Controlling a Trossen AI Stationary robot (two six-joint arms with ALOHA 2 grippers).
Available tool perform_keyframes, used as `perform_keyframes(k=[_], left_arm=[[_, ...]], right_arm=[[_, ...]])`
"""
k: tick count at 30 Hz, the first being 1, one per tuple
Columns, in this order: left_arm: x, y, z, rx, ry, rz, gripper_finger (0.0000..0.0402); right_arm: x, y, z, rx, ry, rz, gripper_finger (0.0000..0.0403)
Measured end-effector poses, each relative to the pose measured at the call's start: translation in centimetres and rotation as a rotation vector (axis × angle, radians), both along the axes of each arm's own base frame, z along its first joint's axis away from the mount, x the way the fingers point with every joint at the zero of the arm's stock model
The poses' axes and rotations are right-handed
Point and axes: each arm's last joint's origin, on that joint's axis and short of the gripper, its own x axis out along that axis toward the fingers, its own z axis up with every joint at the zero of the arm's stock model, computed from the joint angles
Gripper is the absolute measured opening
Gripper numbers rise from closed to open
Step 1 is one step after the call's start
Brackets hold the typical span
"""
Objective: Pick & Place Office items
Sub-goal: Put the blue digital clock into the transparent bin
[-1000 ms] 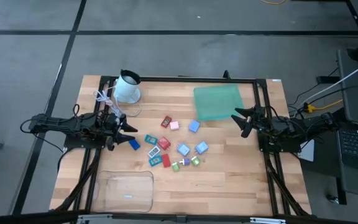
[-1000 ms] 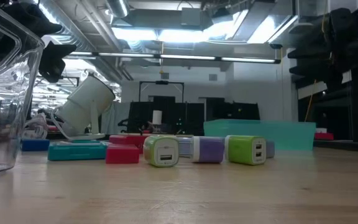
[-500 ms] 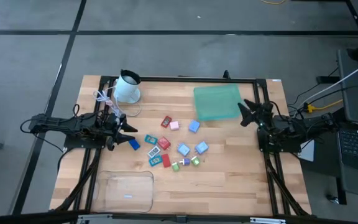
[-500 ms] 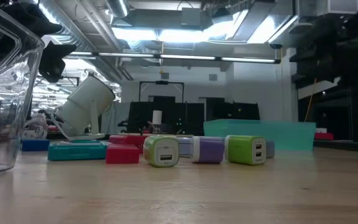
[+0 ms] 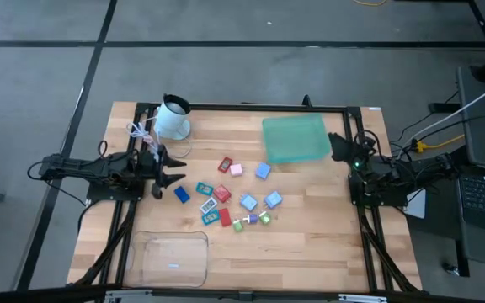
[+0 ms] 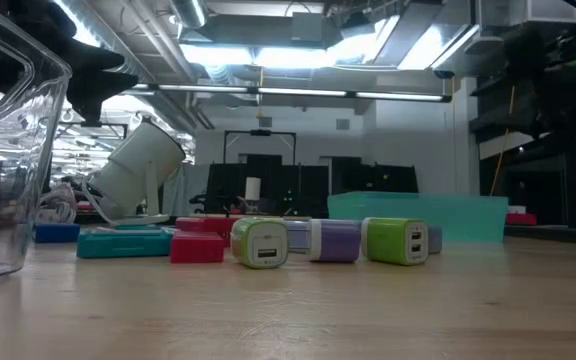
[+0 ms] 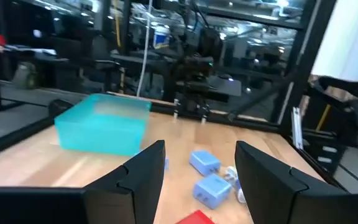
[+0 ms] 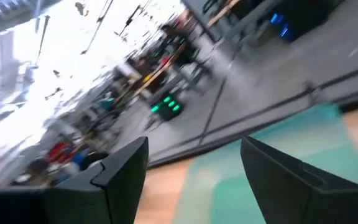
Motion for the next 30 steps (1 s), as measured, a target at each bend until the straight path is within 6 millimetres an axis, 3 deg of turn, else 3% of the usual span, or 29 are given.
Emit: perform_keyframes(k=[10,14,18,23,30], left_arm=[[-0.7,1.1,2.0,-0.196,-0.253,0.384,0.0189],[-1.1,1.6,2.4,-0.218,-0.297,0.550,0.0189],[-1.3,1.7,2.5,-0.238,-0.315,0.609,0.0189],[-1.2,1.5,2.7,-0.462,-0.420,0.484,0.0189],[-0.9,1.3,2.4,-0.724,-0.466,0.284,0.0191]], right_arm=[[0.3,0.2,0.1,0.155,-0.187,0.120,0.0261],[0.3,0.3,0.1,0.122,-0.148,0.138,0.0261],[0.3,0.2,0.1,0.129,-0.161,0.105,0.0261],[0.3,0.3,0.7,0.144,-0.230,0.158,0.0261],[0.0,0.2,2.6,0.020,-0.284,0.160,0.0261]])
